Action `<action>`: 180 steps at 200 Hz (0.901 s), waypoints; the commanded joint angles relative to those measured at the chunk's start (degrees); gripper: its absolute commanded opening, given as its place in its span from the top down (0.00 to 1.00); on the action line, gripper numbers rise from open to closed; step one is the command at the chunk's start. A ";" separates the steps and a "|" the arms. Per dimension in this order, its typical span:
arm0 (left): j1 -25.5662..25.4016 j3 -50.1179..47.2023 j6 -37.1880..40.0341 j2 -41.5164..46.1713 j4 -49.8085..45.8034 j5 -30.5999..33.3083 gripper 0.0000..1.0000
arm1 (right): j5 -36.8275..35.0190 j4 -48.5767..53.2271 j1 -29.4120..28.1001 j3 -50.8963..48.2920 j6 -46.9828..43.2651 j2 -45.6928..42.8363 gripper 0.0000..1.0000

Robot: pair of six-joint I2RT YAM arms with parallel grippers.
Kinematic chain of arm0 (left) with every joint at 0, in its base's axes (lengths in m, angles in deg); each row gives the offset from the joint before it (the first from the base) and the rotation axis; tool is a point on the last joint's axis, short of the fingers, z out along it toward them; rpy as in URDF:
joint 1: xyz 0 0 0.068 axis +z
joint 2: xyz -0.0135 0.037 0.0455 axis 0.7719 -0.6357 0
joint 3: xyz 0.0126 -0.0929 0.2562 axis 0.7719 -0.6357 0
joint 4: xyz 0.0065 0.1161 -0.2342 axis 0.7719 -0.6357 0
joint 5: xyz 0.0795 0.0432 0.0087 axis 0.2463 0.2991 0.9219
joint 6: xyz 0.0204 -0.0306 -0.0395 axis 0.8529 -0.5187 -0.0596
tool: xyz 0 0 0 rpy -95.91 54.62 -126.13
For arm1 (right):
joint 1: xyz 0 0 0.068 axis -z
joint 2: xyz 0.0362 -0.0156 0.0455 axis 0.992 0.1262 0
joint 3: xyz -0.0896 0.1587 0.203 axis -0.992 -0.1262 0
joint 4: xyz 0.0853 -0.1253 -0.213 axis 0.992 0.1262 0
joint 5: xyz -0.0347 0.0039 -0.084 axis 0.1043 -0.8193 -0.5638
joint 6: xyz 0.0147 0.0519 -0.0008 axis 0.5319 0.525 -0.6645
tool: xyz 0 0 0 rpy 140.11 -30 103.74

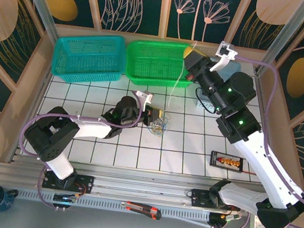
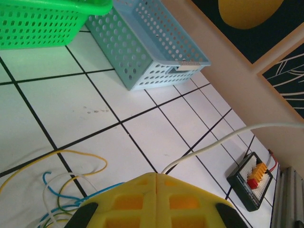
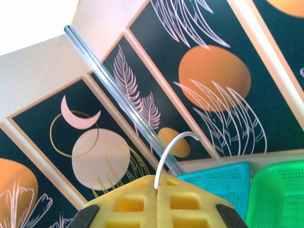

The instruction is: Untangle the cables

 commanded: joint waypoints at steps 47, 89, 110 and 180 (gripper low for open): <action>-0.02 -3.58 3.87 3.40 1.43 -0.11 0.63 | -1.17 -0.29 1.14 5.88 -1.69 1.23 1.00; -0.05 -5.06 8.93 8.26 -0.89 0.31 0.21 | 0.60 0.24 1.24 6.11 -1.94 1.99 1.00; -0.05 -3.50 11.76 8.73 -2.91 -0.74 0.16 | 1.61 0.40 1.32 6.36 -1.75 2.29 1.00; -0.12 7.31 14.75 0.30 -4.24 -6.24 0.06 | 4.29 -0.84 1.28 4.61 0.49 2.30 1.00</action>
